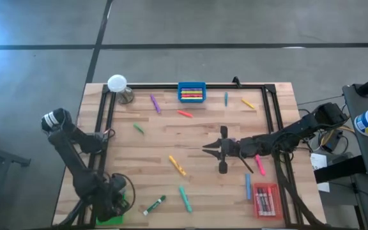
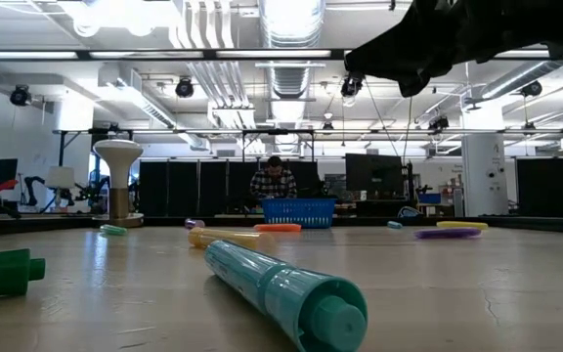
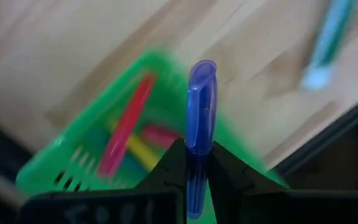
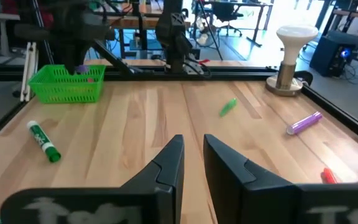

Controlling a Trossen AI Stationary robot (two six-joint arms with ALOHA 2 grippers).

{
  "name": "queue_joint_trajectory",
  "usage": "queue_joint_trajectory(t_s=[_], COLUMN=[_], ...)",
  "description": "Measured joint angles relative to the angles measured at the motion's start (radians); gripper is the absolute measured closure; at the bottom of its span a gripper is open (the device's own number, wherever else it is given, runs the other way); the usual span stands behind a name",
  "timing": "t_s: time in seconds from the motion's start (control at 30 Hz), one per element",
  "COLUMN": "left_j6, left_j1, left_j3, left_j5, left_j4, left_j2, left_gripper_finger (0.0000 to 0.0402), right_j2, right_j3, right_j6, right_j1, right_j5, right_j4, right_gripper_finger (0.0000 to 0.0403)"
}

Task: Pick & Place Markers
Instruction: Put the bottom violet pen into the green bin, then put the yellow highlighter into the blue bin

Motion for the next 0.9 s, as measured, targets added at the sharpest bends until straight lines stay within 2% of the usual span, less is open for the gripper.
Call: queue_joint_trajectory(t_s=[0.13,0.23,0.37,0.57,0.7,0.77,0.83,0.9], left_j6=[-0.032,-0.031,-0.017,0.036,0.093,0.172,0.277,0.382], left_j1=[-0.038,-0.048,-0.049,-0.044,-0.037,-0.029,-0.017,0.008], left_j3=[-0.003,-0.003,-0.002,0.041,0.113,0.172,0.232,0.286], left_j5=[0.13,0.216,0.261,0.262,0.263,0.255,0.209,0.119], left_j4=[0.001,0.026,0.044,0.005,-0.152,-0.224,-0.289,-0.347], left_j2=[0.063,0.106,0.141,0.155,0.145,0.143,0.143,0.142], left_gripper_finger=[0.0368,0.0351,0.0335,0.0317,0.0306,0.0304,0.0306,0.0312], right_j2=[0.0,-0.001,-0.002,-0.002,-0.002,-0.002,-0.002,-0.002], right_j3=[-0.003,-0.002,0.008,0.013,0.013,0.013,0.013,0.013], right_j6=[0.0,-0.006,-0.022,-0.04,-0.049,-0.049,-0.055,-0.06], right_j1=[0.0,0.0,0.0,0.0,0.0,0.0,0.0,0.0], right_j5=[0.0,0.0,-0.001,-0.002,-0.002,-0.002,-0.002,-0.002], right_j4=[0.0,0.0,0.0,0.0,-0.001,-0.001,-0.001,-0.001], right_gripper_finger=[0.0349,0.0349,0.0349,0.0349,0.0349,0.0349,0.0349,0.0349])
